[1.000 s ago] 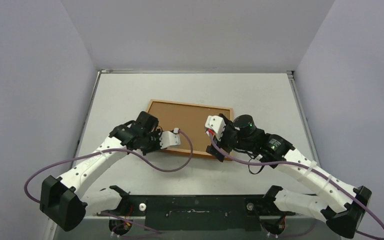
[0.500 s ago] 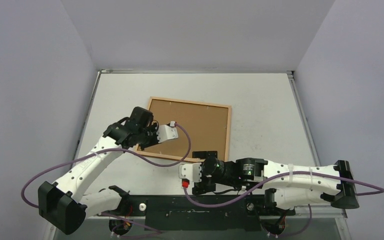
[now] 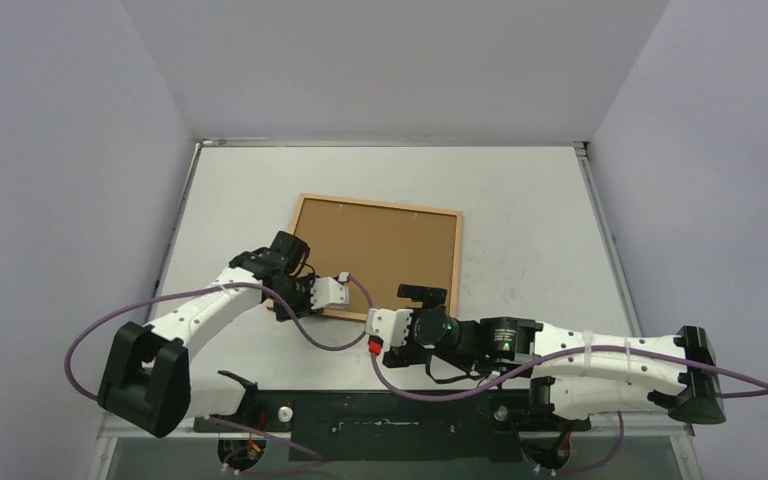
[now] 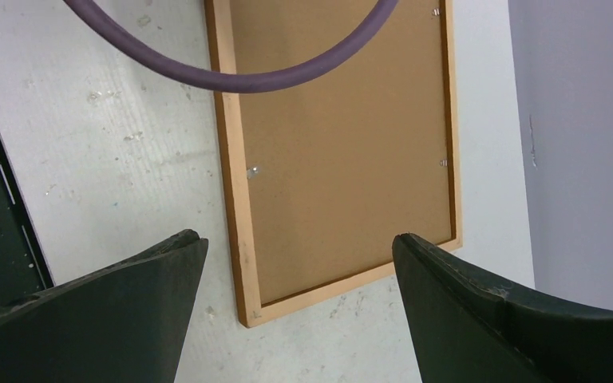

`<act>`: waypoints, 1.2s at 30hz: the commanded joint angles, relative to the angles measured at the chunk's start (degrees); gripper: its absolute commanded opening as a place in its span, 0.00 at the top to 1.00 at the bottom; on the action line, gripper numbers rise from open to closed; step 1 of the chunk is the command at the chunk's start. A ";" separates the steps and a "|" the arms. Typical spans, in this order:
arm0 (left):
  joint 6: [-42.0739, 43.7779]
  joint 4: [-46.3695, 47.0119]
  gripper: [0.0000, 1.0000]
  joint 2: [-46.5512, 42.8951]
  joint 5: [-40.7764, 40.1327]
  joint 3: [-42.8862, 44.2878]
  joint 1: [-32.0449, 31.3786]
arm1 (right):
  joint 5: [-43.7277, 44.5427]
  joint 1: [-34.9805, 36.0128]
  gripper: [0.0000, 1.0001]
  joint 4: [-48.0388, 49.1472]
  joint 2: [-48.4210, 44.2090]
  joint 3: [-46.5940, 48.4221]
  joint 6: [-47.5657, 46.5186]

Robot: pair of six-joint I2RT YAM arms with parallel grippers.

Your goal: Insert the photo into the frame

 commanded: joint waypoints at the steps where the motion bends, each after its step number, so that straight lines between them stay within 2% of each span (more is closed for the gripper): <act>1: 2.47 3.33 0.69 3.42 3.03 0.77 0.14 | 3.83 -0.76 0.10 4.93 -2.28 -0.37 0.11; 5: 3.65 5.44 0.71 4.77 3.32 -0.57 0.00 | 4.00 -1.64 0.10 5.52 -4.62 0.01 0.95; 11: 4.47 6.00 0.82 6.74 3.15 -1.22 -0.31 | 4.10 -2.66 0.10 6.46 -6.34 -0.27 1.65; 18: 4.06 9.06 0.82 8.14 2.10 -3.53 -0.89 | 3.24 -4.53 0.10 7.09 -7.15 -0.19 1.55; 27: 3.62 9.58 0.64 5.57 1.30 -2.85 -1.34 | 1.61 -5.48 0.10 7.38 -6.70 0.55 1.89; 36: 3.50 14.67 0.57 4.13 -3.03 -6.00 -3.18 | 0.55 -5.76 0.10 8.34 -5.91 1.16 2.08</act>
